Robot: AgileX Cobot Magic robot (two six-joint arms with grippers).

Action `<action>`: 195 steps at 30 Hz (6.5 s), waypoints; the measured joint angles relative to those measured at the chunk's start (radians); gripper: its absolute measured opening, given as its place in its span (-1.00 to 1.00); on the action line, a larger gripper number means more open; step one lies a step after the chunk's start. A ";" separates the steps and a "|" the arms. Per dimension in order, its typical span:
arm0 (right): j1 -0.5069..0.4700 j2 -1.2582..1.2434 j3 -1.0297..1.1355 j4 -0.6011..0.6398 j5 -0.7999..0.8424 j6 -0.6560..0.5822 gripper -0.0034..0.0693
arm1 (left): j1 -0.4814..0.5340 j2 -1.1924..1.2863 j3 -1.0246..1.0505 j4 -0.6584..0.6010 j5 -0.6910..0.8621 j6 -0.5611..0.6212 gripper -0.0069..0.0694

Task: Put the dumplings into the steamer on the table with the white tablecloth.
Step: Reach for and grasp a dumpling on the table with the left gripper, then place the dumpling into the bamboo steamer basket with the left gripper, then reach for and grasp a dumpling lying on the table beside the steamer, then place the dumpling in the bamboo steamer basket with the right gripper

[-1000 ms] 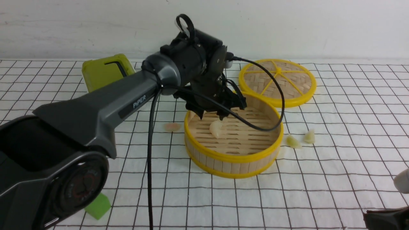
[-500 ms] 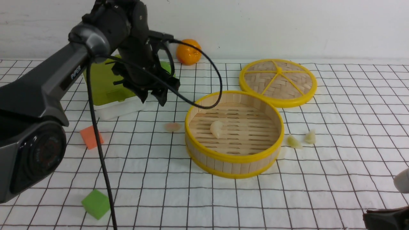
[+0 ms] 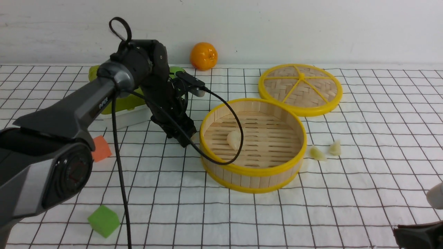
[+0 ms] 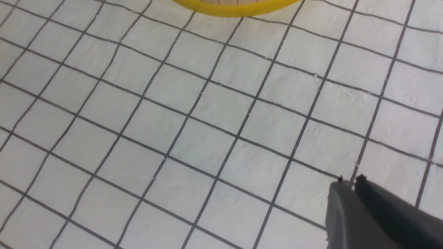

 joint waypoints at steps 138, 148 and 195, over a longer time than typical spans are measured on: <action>0.000 1.125 -0.993 -0.315 0.076 0.577 0.09 | -0.338 -1.700 1.262 0.590 -0.140 -1.104 -0.85; 0.000 1.244 -1.040 -0.434 -0.033 0.676 0.06 | -0.338 -1.839 1.435 0.700 0.039 -1.162 -0.85; 0.257 1.252 -1.073 -0.325 -0.155 0.707 -0.46 | -0.338 -2.255 2.013 0.750 -0.610 -1.295 -0.85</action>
